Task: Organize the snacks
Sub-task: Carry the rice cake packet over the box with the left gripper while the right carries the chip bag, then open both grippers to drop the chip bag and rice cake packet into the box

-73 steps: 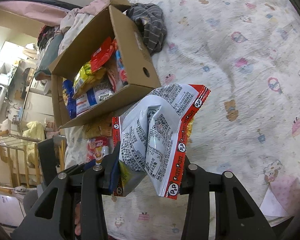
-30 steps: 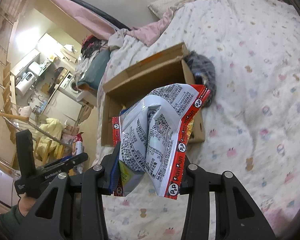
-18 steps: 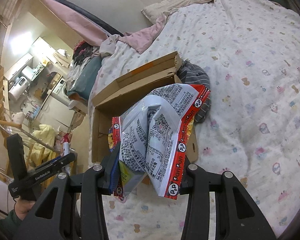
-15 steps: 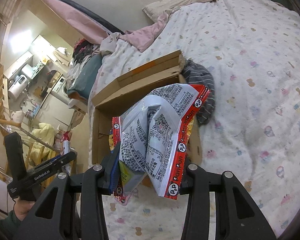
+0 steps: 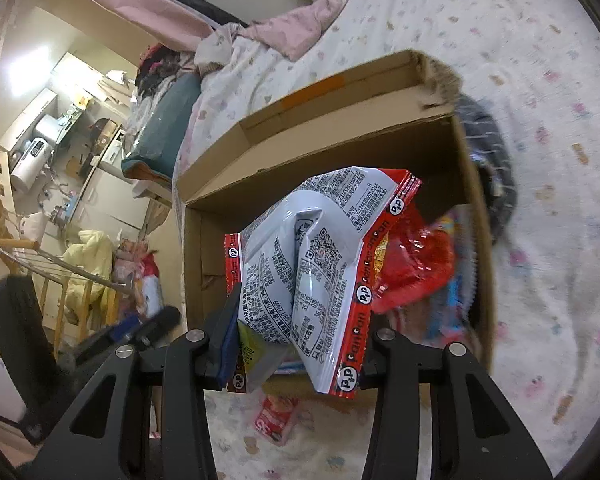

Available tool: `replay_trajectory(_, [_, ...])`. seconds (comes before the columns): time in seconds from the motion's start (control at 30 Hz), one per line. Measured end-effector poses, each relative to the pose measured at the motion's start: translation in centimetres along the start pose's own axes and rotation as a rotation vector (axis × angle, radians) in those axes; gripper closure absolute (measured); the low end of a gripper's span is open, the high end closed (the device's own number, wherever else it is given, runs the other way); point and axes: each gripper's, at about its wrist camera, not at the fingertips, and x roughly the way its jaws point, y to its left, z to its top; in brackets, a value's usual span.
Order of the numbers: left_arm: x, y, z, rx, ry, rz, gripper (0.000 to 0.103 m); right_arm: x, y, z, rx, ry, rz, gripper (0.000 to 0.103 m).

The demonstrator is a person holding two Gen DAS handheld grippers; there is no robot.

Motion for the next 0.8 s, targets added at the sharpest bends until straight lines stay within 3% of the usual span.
replay_trajectory(0.2, [1.1,0.1,0.6,0.031,0.015,0.006,0.074,2.1,-0.4,0.5,0.013,0.029,-0.008,0.056])
replay_trajectory(0.4, [2.1,-0.1,0.7,0.020,0.079,-0.005,0.074,2.3,-0.8,0.7,0.024,0.020,-0.022,0.056])
replay_trajectory(0.67, [2.5,-0.7,0.0,0.029,0.102,0.009,0.074,2.4,-0.9,0.3,0.039,0.023,0.002,0.053])
replay_trajectory(0.8, [2.2,-0.6,0.0,0.030,0.089,0.003,0.074,2.0,-0.5,0.3,0.009,-0.003,-0.028,0.053])
